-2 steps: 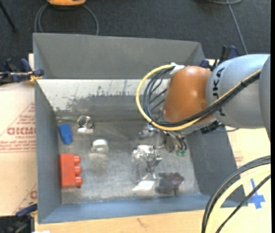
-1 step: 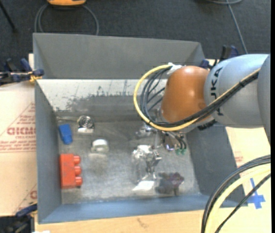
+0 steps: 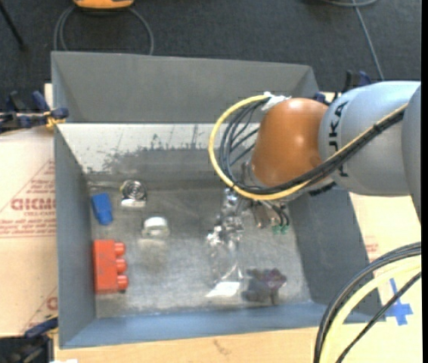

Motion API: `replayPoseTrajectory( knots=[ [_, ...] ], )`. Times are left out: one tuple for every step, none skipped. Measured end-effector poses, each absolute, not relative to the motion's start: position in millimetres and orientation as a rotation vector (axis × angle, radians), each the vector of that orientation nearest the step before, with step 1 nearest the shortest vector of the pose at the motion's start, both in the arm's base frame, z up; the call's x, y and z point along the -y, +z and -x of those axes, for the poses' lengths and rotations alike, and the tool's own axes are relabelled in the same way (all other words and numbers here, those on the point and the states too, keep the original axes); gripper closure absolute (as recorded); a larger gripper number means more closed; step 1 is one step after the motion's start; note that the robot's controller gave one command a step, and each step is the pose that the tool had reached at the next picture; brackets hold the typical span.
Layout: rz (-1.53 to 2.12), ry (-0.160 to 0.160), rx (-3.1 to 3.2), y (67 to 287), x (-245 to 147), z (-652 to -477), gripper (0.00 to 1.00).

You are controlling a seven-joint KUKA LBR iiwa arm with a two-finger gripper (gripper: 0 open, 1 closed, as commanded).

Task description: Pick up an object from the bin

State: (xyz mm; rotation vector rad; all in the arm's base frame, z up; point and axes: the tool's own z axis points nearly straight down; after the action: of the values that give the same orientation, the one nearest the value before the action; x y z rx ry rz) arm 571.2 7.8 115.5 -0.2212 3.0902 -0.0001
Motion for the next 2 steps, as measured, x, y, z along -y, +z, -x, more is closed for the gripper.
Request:
replayPoseTrajectory(
  knots=[
    [0.246,-0.001,-3.087,115.7,-7.9,-571.4,1.00],
    [0.268,-0.003,-3.105,114.6,-36.5,-607.7,1.00]
  ],
)
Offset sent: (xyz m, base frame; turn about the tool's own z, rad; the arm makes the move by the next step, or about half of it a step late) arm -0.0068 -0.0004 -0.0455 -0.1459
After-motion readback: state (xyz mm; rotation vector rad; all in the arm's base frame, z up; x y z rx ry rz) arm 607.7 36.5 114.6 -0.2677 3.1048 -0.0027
